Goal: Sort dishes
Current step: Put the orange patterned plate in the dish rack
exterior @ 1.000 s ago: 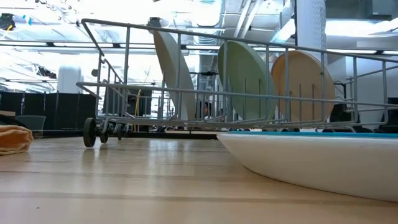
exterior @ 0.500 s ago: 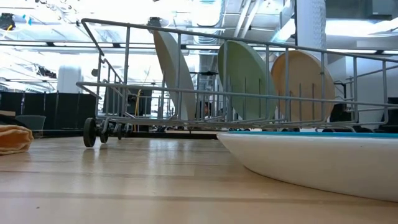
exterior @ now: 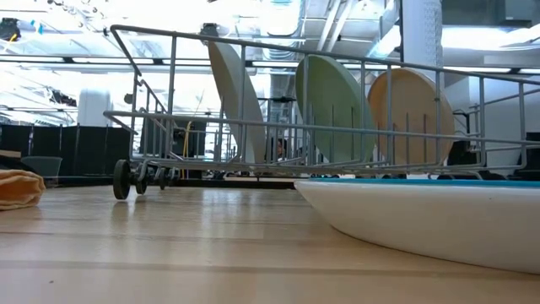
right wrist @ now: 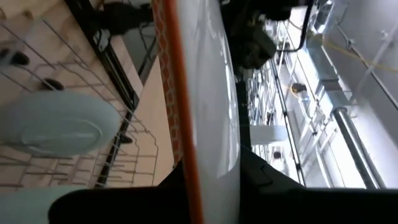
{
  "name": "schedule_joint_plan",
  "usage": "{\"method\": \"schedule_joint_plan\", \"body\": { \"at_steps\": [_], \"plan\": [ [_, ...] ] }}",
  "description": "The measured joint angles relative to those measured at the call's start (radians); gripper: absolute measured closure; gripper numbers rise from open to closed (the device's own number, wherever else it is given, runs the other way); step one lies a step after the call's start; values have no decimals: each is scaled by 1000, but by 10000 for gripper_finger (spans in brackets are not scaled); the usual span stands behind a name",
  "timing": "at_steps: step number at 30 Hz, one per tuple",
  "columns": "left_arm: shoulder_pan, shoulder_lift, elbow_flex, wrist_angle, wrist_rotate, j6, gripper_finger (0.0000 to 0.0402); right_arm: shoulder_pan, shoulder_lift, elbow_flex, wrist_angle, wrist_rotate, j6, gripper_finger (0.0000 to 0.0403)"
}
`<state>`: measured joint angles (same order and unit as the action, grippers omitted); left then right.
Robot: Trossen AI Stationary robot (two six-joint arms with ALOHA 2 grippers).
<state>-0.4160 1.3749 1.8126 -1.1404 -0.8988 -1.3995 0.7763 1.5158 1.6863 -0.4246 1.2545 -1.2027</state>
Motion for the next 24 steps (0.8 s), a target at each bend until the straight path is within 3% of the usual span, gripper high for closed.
{"method": "schedule_joint_plan", "body": {
  "at_steps": [13, 17, 24],
  "plan": [
    [0, 0, 0, 0, -23, -1, 267, 76, -25, 0, 35, 1, 73, 376],
    [0, 0, 0, -15, -23, -1, 267, 75, -56, 11, 162, 6, 97, 376],
    [0, 0, 0, -47, -23, -1, 267, 54, -123, 155, 455, 88, 223, 376]
  ]
}}
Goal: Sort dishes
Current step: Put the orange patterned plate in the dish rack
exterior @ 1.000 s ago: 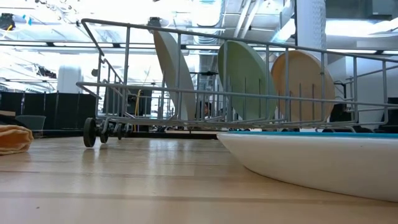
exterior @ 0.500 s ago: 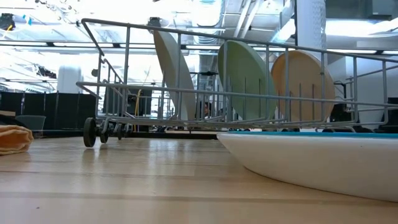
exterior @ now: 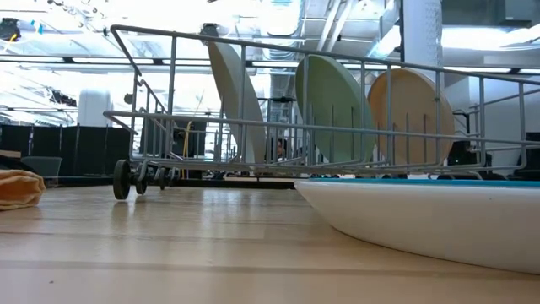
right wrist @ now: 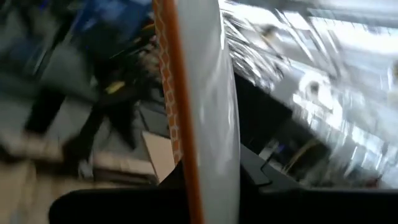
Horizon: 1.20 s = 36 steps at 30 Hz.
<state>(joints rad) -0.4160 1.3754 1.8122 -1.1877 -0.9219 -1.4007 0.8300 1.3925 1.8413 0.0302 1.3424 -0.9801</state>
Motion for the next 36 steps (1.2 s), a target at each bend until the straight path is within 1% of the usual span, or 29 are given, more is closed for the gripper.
{"method": "schedule_joint_plan", "body": {
  "at_steps": [3, 5, 9, 11, 12, 15, 17, 19, 21, 22, 24, 27, 29, 32, 36],
  "plan": [
    [2, 0, 0, -42, -2, -16, 267, -28, -49, 43, 66, 45, 57, 376],
    [7, 0, 0, -75, -4, -42, 267, -52, -84, 57, 95, 96, 123, 376],
    [21, -1, 0, -117, -6, -57, 267, -107, -168, 54, 90, 174, 316, 368],
    [33, -1, 0, -119, -7, -23, 267, -124, -205, 53, 56, 238, 407, 366],
    [38, -2, 0, -119, -7, -1, 267, -129, -220, 53, 43, 248, 460, 366],
    [51, -6, 0, -119, -6, 57, 267, -131, -258, 53, 0, 241, 661, 373],
    [64, -15, 0, -118, -1, 93, 267, -114, -274, 53, -59, 239, 791, 373],
    [77, -29, 0, -118, 3, 133, 267, -81, -281, 53, -149, 232, 923, 373],
    [95, -51, 0, -118, 21, 181, 267, -25, -284, 52, -269, 218, 1089, 373],
    [106, -64, 0, -117, 34, 208, 267, 5, -284, 52, -336, 197, 1186, 373],
    [132, -96, 0, -116, 61, 268, 267, 57, -286, 51, -489, 116, 1401, 373],
    [174, -154, 0, -106, 88, 364, 267, 95, -264, 51, -697, -15, 1690, 373],
    [204, -194, 0, -79, 100, 436, 267, 91, -232, 50, -791, -57, 1848, 373],
    [253, -249, 0, -24, 106, 530, 267, 48, -170, 48, -854, -54, 2067, 373],
    [305, -312, 0, 61, 105, 623, 267, -8, -87, 49, -849, -39, 2190, 373]
  ]
}}
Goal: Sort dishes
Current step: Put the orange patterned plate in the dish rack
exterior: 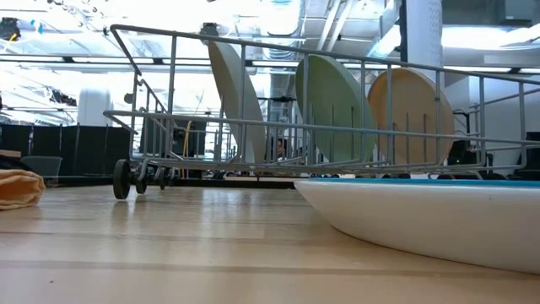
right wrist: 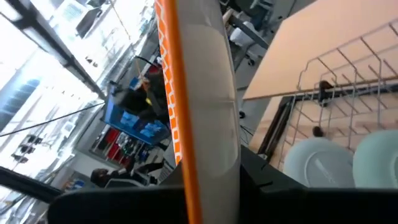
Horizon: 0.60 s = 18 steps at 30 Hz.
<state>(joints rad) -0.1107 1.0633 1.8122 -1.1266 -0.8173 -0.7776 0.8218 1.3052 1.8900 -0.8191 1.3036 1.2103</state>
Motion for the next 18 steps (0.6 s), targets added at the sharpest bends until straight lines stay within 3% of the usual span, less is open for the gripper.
{"method": "schedule_joint_plan", "body": {
  "at_steps": [5, 10, 18],
  "plan": [
    [18, -51, 0, 100, 5, 138, 267, -59, 81, 0, 3, -36, 91, 373],
    [18, -64, 0, 145, 37, 153, 267, -141, 122, 0, 8, -109, 128, 373],
    [17, -34, 0, 165, 283, 105, 267, -339, 73, 0, 17, -431, -33, 373]
  ]
}}
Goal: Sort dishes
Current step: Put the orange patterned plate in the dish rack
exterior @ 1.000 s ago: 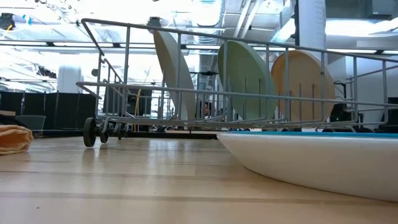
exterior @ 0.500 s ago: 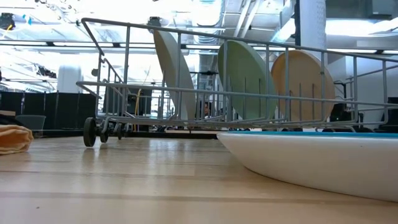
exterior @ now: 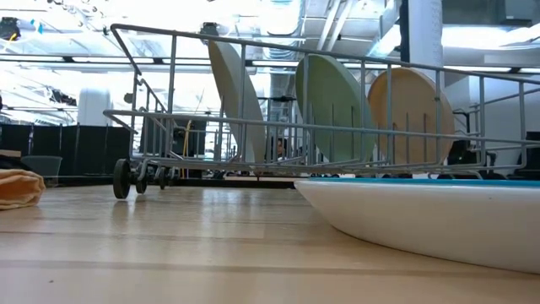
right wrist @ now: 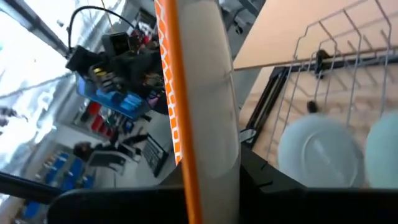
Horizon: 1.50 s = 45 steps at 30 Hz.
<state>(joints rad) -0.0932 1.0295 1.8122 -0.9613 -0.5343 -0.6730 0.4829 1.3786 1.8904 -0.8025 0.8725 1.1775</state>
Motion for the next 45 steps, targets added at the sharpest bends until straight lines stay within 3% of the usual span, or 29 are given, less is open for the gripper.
{"method": "schedule_joint_plan", "body": {
  "at_steps": [4, 8, 13, 18, 22, 27, 31, 35, 41, 45],
  "plan": [
    [0, 39, 0, 68, 101, 23, 253, -100, -33, 1, 2, -116, -104, 373],
    [2, 74, 0, 138, 111, 66, 215, -183, -47, 3, 5, -215, -211, 373],
    [75, 121, 0, 170, 92, 52, 160, -256, -43, 2, 24, -230, -344, 373],
    [161, 176, 0, 269, 263, 95, 136, -302, -32, 2, 59, -241, -447, 373],
    [230, 231, 0, 359, 423, 70, 135, -336, -21, 1, 58, -293, -457, 373],
    [329, 295, 0, 425, 560, -89, 136, -365, -24, 1, 63, -329, -460, 373],
    [381, 352, 0, 487, 659, -201, 136, -406, -23, 1, 52, -403, -369, 373],
    [393, 403, 0, 631, 736, -207, 137, -442, -23, 1, 34, -453, -287, 373],
    [416, 457, 0, 706, 760, -289, 142, -448, -16, 2, 35, -455, -292, 373],
    [430, 467, 0, 690, 741, -318, 181, -447, -15, 2, 2, -455, -288, 369]
  ]
}}
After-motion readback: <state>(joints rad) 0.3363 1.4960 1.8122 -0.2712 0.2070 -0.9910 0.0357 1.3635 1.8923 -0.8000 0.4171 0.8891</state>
